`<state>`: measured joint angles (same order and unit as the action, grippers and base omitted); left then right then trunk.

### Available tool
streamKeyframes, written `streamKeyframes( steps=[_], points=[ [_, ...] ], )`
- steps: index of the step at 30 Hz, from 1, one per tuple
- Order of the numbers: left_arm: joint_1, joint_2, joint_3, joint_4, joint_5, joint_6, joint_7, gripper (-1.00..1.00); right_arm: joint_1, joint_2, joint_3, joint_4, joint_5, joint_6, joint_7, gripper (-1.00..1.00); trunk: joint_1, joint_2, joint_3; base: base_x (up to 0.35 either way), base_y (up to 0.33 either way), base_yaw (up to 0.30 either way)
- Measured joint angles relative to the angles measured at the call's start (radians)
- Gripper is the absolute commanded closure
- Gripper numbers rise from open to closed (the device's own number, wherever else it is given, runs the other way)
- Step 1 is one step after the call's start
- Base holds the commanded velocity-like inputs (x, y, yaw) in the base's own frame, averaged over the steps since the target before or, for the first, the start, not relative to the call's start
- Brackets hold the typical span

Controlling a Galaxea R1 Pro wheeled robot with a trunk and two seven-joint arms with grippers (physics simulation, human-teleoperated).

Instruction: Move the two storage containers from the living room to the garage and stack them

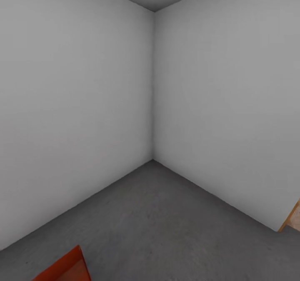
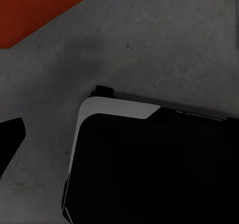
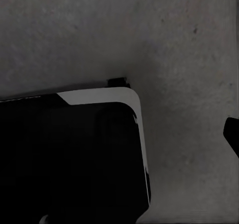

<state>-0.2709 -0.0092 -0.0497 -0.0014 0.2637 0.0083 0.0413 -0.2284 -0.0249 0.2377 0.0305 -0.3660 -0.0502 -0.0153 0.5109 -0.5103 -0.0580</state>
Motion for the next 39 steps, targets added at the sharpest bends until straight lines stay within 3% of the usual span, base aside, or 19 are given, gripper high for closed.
streamKeyframes(
  steps=[6,39],
  points=[
    [0.0,0.003,0.027,0.0,0.001,0.0,0.0,-1.0,0.0,0.0,0.0,0.0,0.0,0.003,0.0,-1.0,0.0,0.0,0.0,0.0,0.0,-0.294],
    [0.0,0.001,0.028,0.0,0.001,0.0,0.0,-1.0,0.0,0.0,0.0,0.0,0.0,0.003,-0.001,-1.0,0.0,0.0,0.0,0.0,0.0,-0.295]
  ],
)
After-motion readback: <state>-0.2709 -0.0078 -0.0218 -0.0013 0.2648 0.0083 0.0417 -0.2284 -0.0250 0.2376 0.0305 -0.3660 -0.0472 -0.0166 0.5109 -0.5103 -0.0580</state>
